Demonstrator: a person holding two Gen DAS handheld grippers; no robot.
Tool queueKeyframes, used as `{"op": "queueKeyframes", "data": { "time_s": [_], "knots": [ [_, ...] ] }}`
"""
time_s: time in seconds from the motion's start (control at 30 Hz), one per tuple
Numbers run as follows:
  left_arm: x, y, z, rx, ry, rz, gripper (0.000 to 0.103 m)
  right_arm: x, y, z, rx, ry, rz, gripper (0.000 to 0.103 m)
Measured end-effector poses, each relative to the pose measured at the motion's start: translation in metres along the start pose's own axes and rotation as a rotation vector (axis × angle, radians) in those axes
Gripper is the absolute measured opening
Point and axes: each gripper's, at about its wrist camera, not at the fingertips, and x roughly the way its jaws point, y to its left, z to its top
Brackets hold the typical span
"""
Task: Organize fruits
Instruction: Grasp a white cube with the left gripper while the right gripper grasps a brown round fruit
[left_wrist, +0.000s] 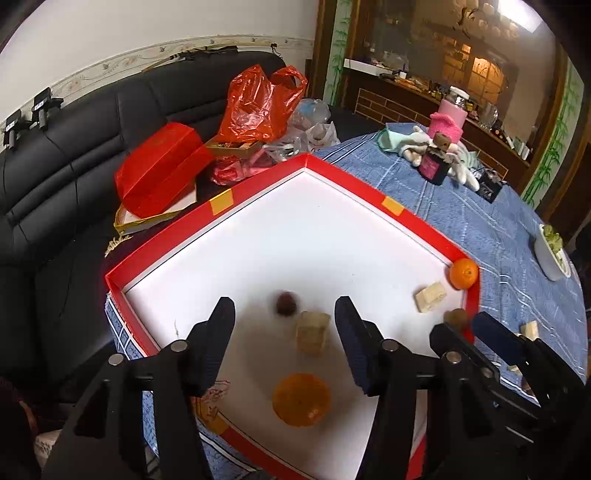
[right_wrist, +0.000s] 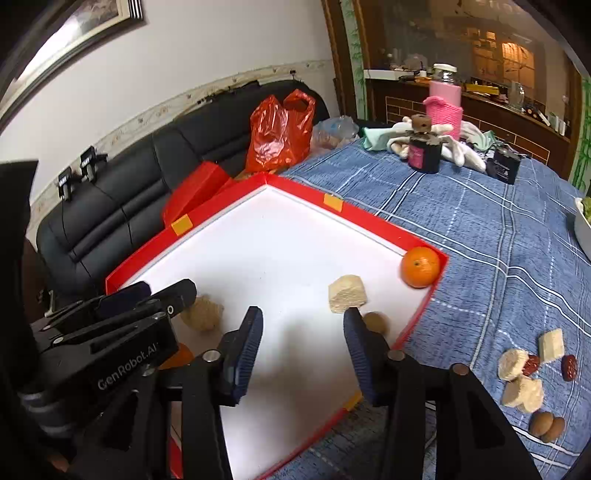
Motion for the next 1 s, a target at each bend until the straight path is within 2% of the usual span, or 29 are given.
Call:
{"op": "queueKeyframes", "data": {
  "time_s": [0.1, 0.2, 0.4, 0.53, 0.6, 0.8, 1.0],
  "knots": [
    [-0.008, -0.009, -0.001, 0.02, -0.028, -0.015, 0.056, -0.015, -0.009, -0.004, 0.006, -0.023, -0.011, 0.054],
    [-0.017, -0.026, -0.003, 0.052, -0.045, -0.068, 0.056, -0.037, -0.024, -0.014, 0.02, -0.057, -0.035, 0.055],
    [-0.031, -0.085, -0.022, 0.189, -0.052, -0.184, 0.058, -0.088, -0.091, -0.05, 0.115, -0.1, -0.143, 0.057],
    [-0.033, -0.129, -0.041, 0.294, -0.041, -0.258, 0.058, -0.108, -0.143, -0.083, 0.2, -0.07, -0.237, 0.057],
    [-0.03, -0.148, -0.049, 0.339, -0.022, -0.27, 0.058, -0.112, -0.166, -0.097, 0.243, -0.042, -0.267, 0.056],
    [-0.026, -0.187, -0.066, 0.429, -0.001, -0.316, 0.058, -0.114, -0.19, -0.11, 0.263, -0.019, -0.278, 0.056],
    [-0.018, -0.201, -0.073, 0.451, 0.021, -0.313, 0.058, -0.106, -0.194, -0.108, 0.249, -0.003, -0.261, 0.052]
  ]
}}
